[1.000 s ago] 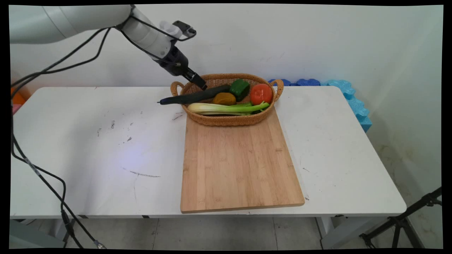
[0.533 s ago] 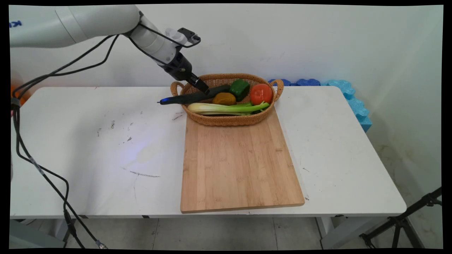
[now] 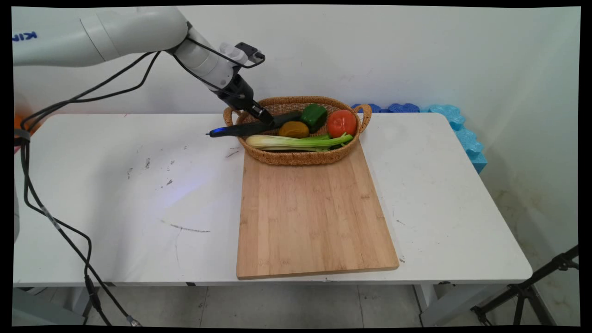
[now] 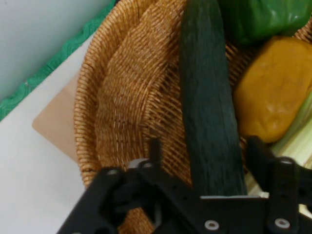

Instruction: Pick up the cucumber from the vegetable basket, then place the picked object on the cutting board

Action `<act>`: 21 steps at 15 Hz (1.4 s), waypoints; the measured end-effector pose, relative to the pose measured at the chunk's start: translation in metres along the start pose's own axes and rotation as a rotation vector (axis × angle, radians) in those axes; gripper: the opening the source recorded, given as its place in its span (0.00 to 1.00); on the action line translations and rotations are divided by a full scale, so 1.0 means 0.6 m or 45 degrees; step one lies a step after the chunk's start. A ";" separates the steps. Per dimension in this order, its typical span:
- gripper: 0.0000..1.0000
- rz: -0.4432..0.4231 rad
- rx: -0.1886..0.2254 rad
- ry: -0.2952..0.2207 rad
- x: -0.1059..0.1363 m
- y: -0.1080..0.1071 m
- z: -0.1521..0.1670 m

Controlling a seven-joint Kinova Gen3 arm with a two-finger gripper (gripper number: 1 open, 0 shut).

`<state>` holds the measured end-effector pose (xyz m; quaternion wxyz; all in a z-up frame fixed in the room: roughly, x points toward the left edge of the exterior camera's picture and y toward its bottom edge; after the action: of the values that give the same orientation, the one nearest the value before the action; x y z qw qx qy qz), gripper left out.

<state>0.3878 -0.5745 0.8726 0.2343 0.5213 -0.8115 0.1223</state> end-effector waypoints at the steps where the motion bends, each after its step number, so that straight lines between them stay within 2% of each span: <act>1: 0.00 0.001 -0.001 -0.002 -0.001 0.000 0.001; 8: 0.00 0.014 -0.008 -0.010 -0.001 0.001 0.005; 12: 0.00 0.022 -0.002 0.008 0.016 0.009 -0.009; 21: 0.00 0.072 0.014 0.099 0.081 0.045 -0.112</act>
<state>0.3635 -0.5716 0.9561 0.2592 0.4944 -0.8154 0.1533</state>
